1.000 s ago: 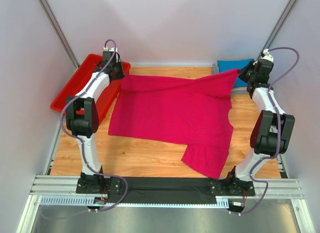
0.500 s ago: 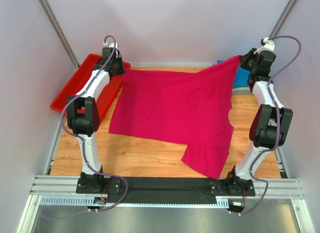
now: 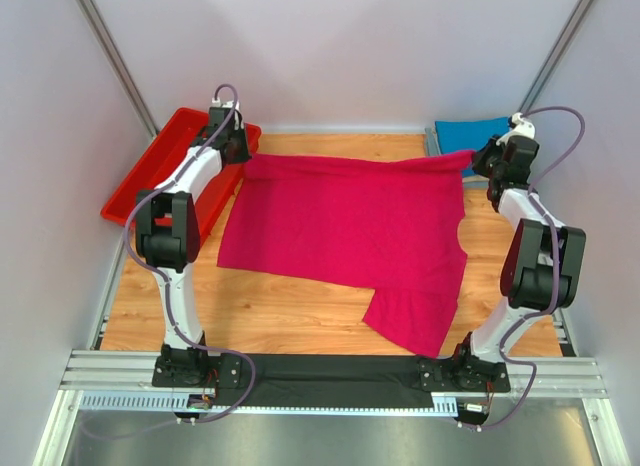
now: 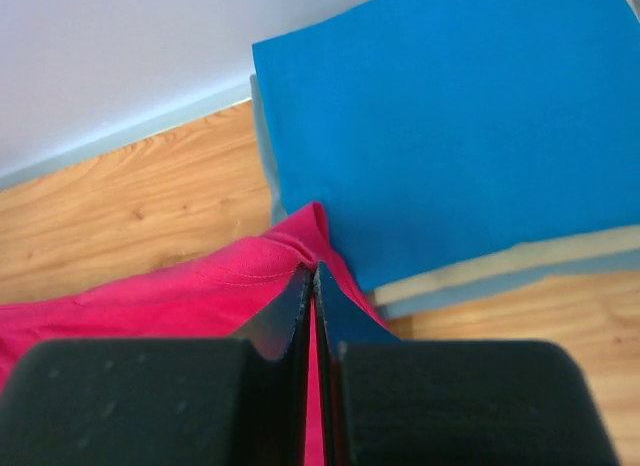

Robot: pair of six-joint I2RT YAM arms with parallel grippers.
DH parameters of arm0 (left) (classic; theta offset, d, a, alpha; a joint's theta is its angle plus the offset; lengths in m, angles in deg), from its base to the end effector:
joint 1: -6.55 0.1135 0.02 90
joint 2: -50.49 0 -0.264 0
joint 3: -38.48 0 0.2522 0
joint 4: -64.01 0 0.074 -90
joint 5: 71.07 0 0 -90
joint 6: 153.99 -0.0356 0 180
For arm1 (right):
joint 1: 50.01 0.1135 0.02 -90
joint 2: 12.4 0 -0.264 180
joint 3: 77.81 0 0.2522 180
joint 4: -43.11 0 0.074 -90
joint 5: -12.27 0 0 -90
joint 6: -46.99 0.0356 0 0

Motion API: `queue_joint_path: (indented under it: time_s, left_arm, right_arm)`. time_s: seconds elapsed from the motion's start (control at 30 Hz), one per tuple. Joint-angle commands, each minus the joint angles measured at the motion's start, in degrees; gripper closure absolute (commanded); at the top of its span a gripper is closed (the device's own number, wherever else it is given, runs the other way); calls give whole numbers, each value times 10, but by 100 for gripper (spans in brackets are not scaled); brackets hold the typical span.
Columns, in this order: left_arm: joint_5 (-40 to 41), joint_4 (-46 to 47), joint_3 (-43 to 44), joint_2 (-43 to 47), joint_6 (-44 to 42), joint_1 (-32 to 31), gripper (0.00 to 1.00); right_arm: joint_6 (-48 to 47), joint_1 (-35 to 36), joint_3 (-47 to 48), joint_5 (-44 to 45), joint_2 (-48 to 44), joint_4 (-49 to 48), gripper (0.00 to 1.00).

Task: Fold and stack the t-shirts
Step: Fold the tshirt

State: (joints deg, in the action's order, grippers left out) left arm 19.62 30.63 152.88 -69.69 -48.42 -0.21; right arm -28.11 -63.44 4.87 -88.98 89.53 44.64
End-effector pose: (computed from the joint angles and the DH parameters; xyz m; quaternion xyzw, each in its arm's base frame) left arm 0.4853 -0.0571 0.2471 -0.0719 0.9003 -0.0778 0.4222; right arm 0.4048 -0.0895 0.2500 0.1465 0.8078 0.0879 0.5642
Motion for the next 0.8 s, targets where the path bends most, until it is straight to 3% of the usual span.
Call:
queue_joint_path:
  time_s: [0.0,0.63,0.77]
  left_arm:
    - [11,12,-21,17,-32,0,100]
    - [56,-17,-58,37,-60,-4,100]
    - [70,-17,-63,45,-65,-7,100]
  right_arm:
    - [-29,-3,-24,25,-51,-14,100]
    - [-30,-3,-158,72,-171,91,100]
    - [-28,-3,-160,86,-184,157,100]
